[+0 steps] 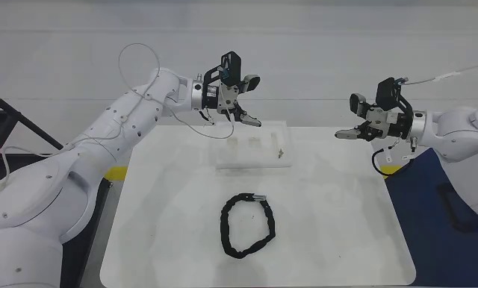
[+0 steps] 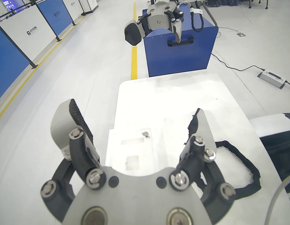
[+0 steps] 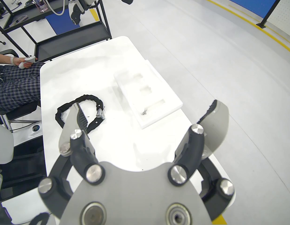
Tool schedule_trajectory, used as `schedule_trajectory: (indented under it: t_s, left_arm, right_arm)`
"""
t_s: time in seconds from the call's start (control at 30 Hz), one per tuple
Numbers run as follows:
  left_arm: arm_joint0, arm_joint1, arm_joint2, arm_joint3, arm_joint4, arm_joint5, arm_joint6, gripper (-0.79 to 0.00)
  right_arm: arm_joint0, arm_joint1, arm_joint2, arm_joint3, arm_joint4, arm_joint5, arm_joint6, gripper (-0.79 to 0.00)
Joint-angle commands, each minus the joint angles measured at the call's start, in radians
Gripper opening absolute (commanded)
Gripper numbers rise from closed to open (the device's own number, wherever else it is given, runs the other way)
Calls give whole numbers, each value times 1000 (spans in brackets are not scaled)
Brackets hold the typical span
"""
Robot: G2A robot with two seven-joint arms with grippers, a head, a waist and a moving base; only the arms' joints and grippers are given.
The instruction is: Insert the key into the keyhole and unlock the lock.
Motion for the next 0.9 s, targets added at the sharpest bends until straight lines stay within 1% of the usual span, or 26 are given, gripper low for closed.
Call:
schedule_trajectory:
  t_s: [0.0, 0.27, 0.33, 0.43, 0.5, 0.6, 0.67, 0.73, 0.87]
  left_arm:
    - [0, 0, 0, 0, 0, 0, 0, 0]
    - [0, 0, 0, 0, 0, 0, 0, 0]
    - [0, 0, 0, 0, 0, 0, 0, 0]
    - [0, 0, 0, 0, 0, 0, 0, 0]
    - [0, 0, 0, 0, 0, 0, 0, 0]
    - [0, 0, 0, 0, 0, 0, 0, 0]
    - [0, 0, 0, 0, 0, 0, 0, 0]
    - [0, 0, 0, 0, 0, 0, 0, 0]
    - [0, 0, 0, 0, 0, 0, 0, 0]
  right_arm:
    - [0, 0, 0, 0, 0, 0, 0, 0]
    - [-2, 0, -1, -3, -2, 4, -1, 0]
    - [-15, -4, -11, -15, -10, 25, -3, 0]
    - [-10, -19, -45, 1, -4, 91, 27, 0]
    - [3, -37, -80, 30, 17, 132, 42, 0]
    - [35, -75, -147, 110, 52, 169, 63, 0]
    - [61, -106, -193, 170, 85, 168, 70, 0]
    - [79, -139, -236, 236, 148, 135, 74, 0]
    - [124, -206, -311, 356, 203, 136, 90, 0]
